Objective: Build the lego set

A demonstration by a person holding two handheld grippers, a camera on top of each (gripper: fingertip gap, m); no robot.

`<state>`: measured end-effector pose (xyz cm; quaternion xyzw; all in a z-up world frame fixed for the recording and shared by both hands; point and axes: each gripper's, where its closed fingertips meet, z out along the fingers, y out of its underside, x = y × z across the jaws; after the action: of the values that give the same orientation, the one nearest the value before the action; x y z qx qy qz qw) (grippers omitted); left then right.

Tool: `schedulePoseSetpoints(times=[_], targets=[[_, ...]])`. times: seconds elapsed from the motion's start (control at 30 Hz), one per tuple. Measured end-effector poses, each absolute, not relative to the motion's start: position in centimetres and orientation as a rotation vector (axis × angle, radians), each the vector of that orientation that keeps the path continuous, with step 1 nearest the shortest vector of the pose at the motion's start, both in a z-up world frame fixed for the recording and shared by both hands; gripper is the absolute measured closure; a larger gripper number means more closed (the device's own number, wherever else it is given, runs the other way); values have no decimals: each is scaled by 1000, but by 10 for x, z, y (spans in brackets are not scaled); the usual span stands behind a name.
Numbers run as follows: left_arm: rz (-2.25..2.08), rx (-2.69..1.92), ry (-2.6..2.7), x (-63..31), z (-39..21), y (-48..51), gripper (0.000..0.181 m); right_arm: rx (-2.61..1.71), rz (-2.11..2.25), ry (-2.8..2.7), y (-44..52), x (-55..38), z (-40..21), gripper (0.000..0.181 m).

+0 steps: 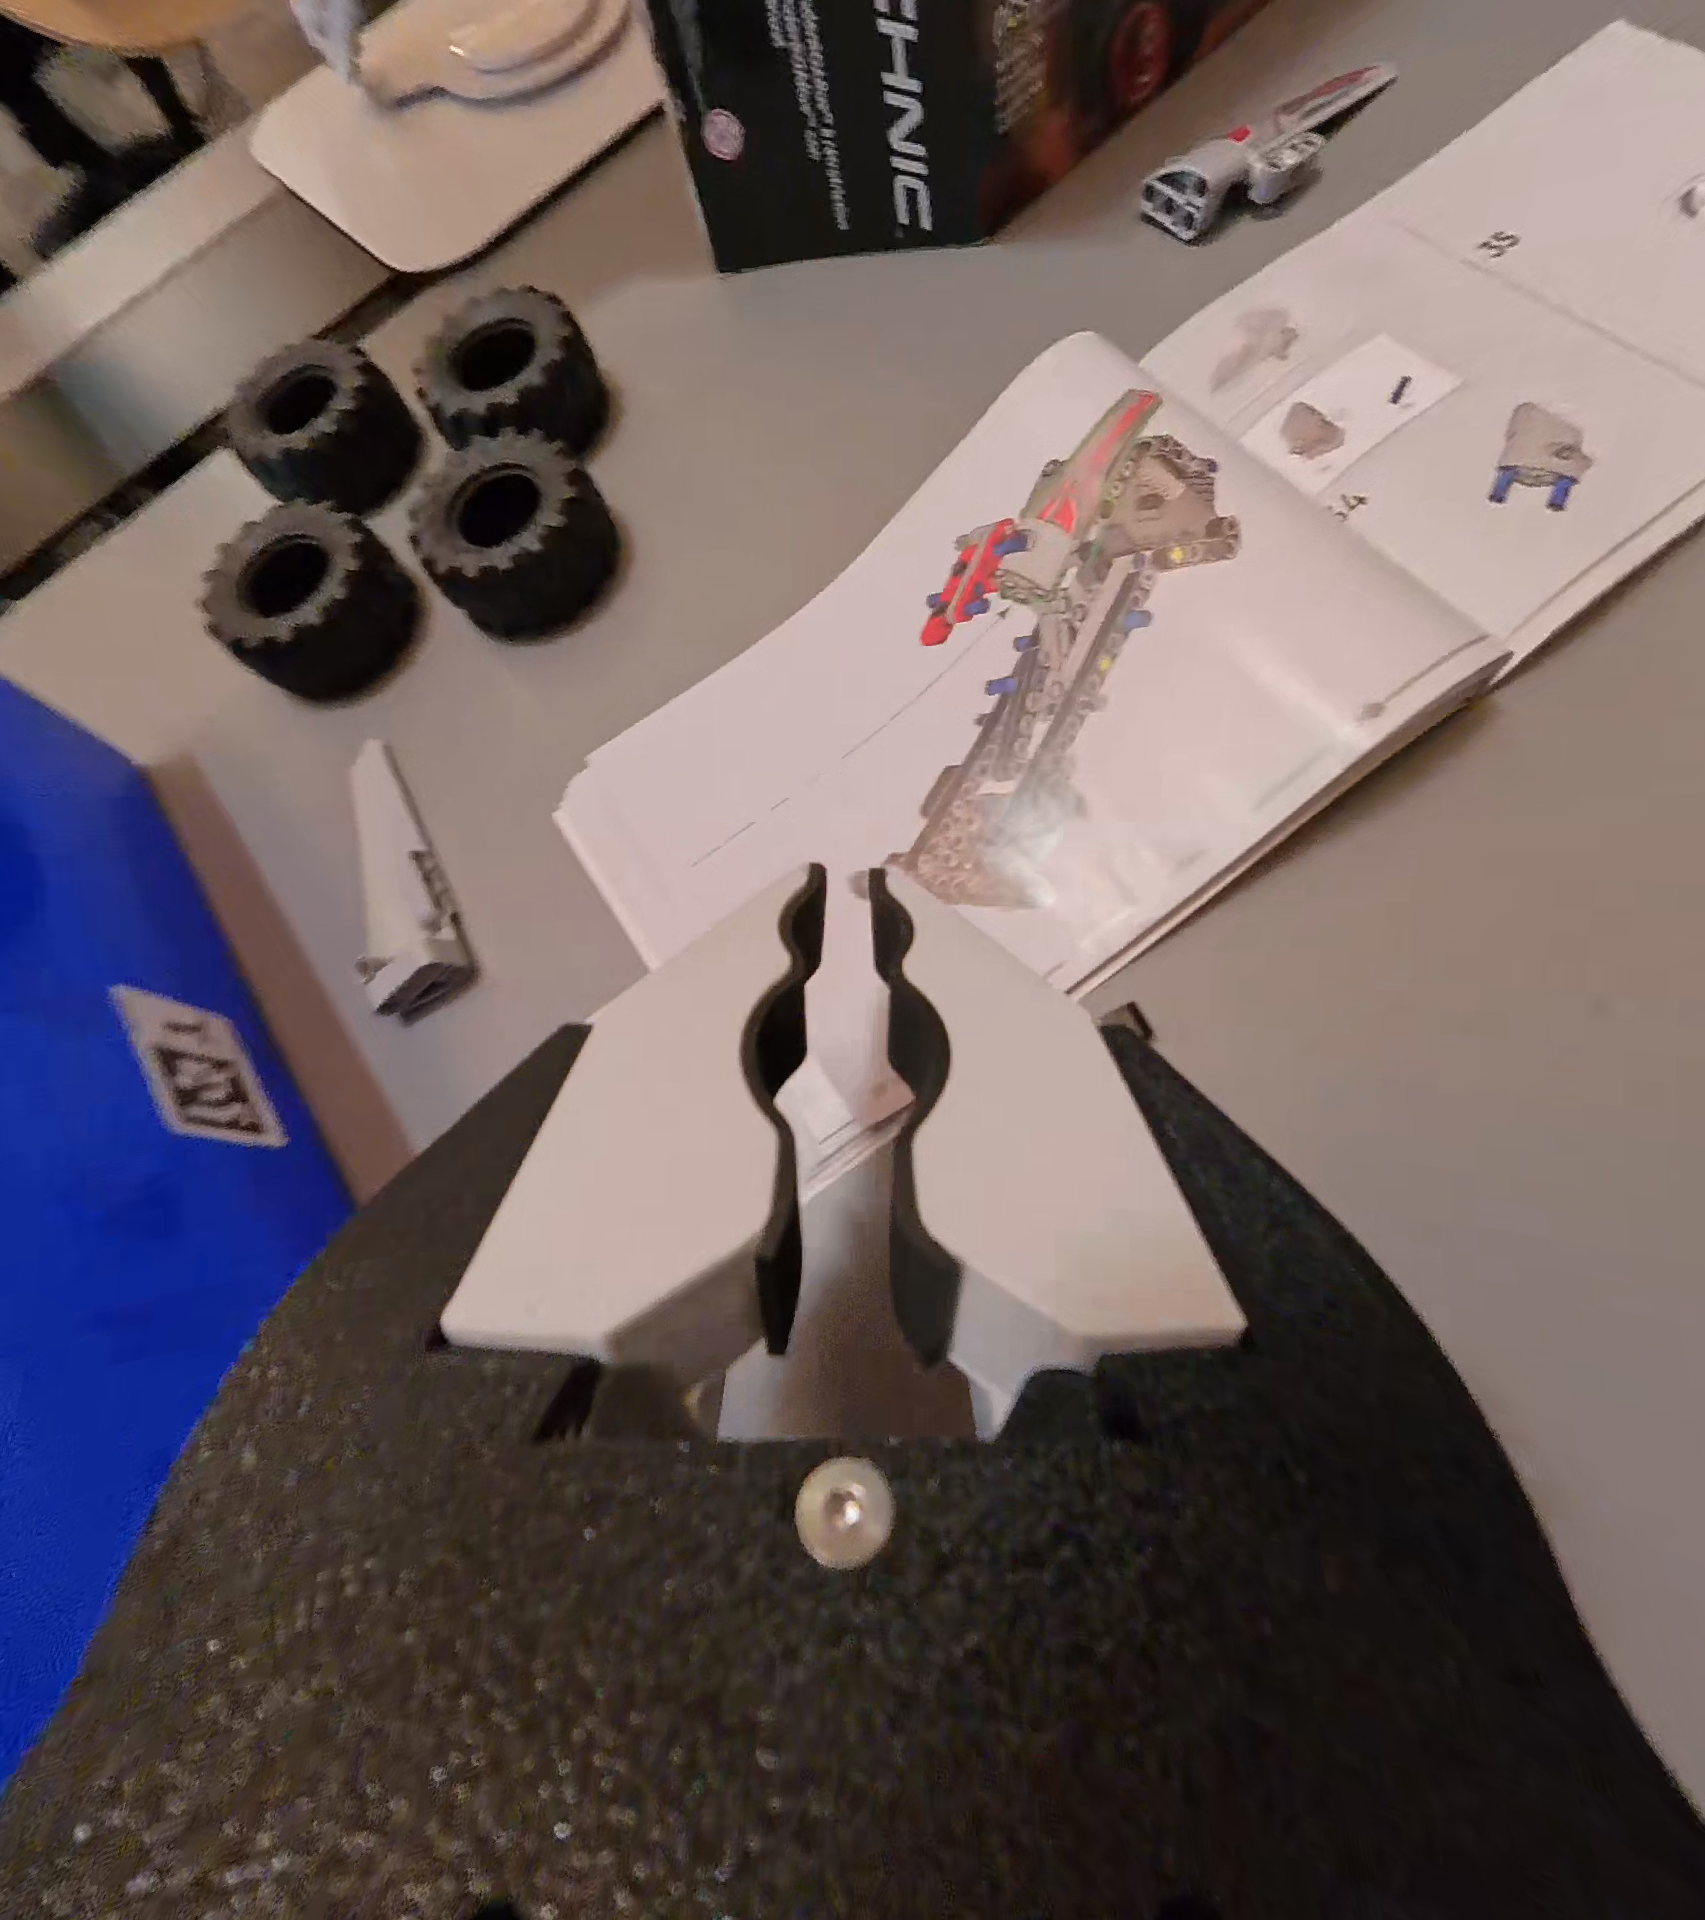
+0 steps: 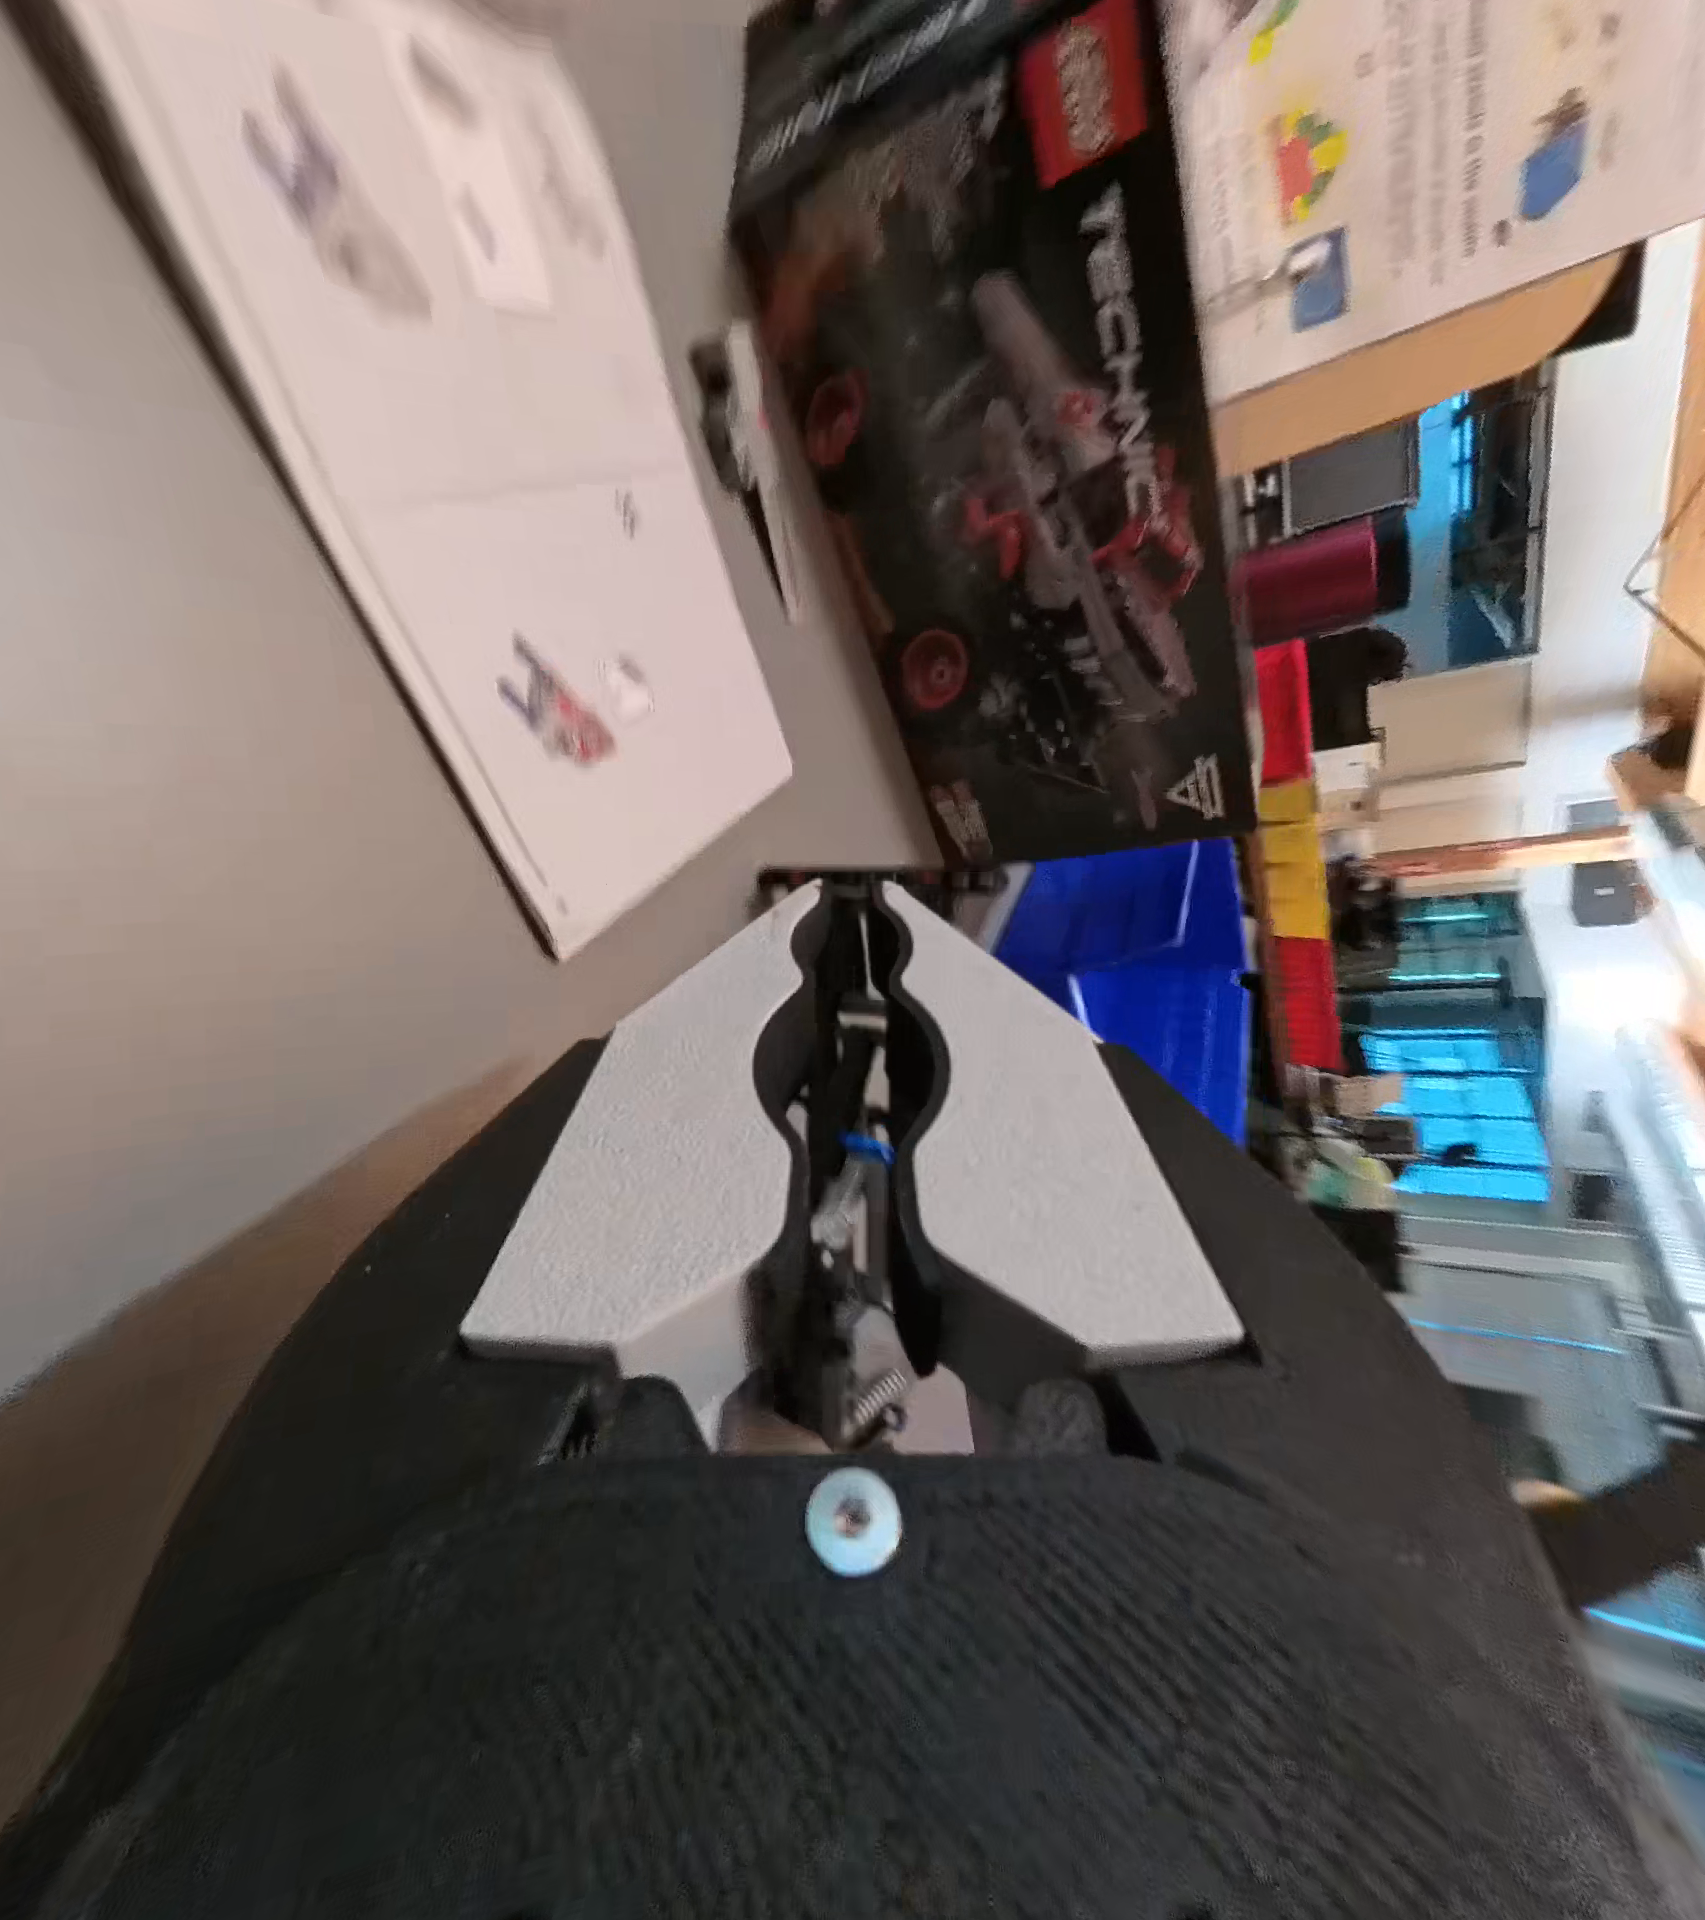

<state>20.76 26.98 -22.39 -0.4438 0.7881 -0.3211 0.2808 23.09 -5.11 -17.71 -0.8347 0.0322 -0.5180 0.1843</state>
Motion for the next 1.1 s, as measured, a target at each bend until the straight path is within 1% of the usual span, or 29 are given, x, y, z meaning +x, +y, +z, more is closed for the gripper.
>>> schedulePoseSetpoints(times=[0.13, 0.3, 0.4, 0.47, 0.63, 1.1], targets=[[-880, -1239, 2154, 216, -236, 263, 173, -2185, -1128, 134, 14, 220, -178, 181], [-835, -1300, 2209, 218, -253, 269, 171, -2286, -1032, 165, 62, 238, -219, 181], [-822, -1295, 2249, 213, -263, 270, 177, -2427, -931, 229, 63, 243, -251, 181], [-838, -1266, 2257, 212, -264, 269, 181, -2441, -876, 269, 63, 243, -259, 181], [-875, -1289, 2272, 211, -264, 270, 181, -2419, -836, 324, 60, 242, -260, 181], [-769, -1313, 2330, 198, -265, 279, 181, -2332, -740, 448, 65, 230, -259, 181]])
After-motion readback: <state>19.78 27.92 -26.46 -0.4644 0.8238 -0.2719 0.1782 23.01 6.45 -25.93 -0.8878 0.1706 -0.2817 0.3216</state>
